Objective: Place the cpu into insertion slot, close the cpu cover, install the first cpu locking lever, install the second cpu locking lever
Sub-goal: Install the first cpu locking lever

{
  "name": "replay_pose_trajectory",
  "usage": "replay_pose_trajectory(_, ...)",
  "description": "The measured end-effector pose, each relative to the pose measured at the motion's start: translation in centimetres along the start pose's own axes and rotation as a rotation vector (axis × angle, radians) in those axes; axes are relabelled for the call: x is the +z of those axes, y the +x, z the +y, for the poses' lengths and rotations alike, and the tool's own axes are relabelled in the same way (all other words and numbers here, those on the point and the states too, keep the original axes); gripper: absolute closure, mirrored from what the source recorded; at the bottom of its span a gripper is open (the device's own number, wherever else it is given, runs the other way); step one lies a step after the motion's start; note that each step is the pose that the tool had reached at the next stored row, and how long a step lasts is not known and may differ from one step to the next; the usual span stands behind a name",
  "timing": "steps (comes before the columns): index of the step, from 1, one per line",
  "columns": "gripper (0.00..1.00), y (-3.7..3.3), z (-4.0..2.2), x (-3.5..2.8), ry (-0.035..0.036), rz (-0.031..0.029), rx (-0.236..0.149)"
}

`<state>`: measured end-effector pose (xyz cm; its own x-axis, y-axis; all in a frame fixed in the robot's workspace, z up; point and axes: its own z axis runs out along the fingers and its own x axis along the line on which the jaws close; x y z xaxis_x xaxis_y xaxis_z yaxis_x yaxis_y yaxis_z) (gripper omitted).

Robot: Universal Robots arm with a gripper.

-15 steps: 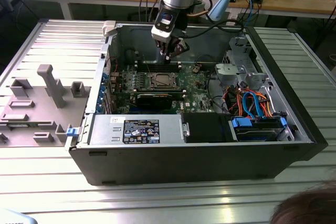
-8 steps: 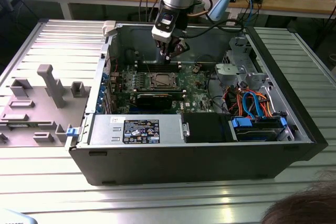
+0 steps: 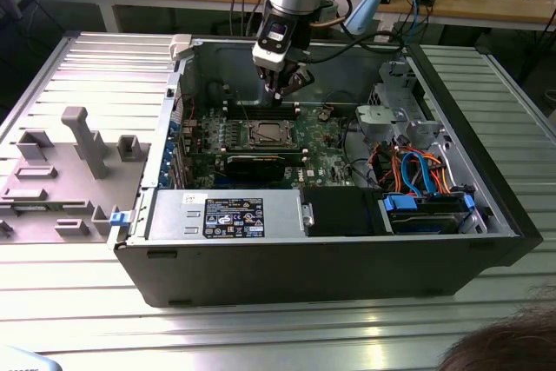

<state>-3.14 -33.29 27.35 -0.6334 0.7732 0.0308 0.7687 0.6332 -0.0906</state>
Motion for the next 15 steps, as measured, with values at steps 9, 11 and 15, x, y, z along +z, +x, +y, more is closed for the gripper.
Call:
replay_pose_trajectory(9,0.89,0.00,0.00,0.00,0.0006,-0.0018,-0.019)
replay_pose_trajectory(11,0.89,0.00,0.00,0.00,0.0007,-0.0021,-0.023)
replay_pose_trajectory(15,0.89,0.00,0.00,0.00,0.0010,-0.0029,-0.032)
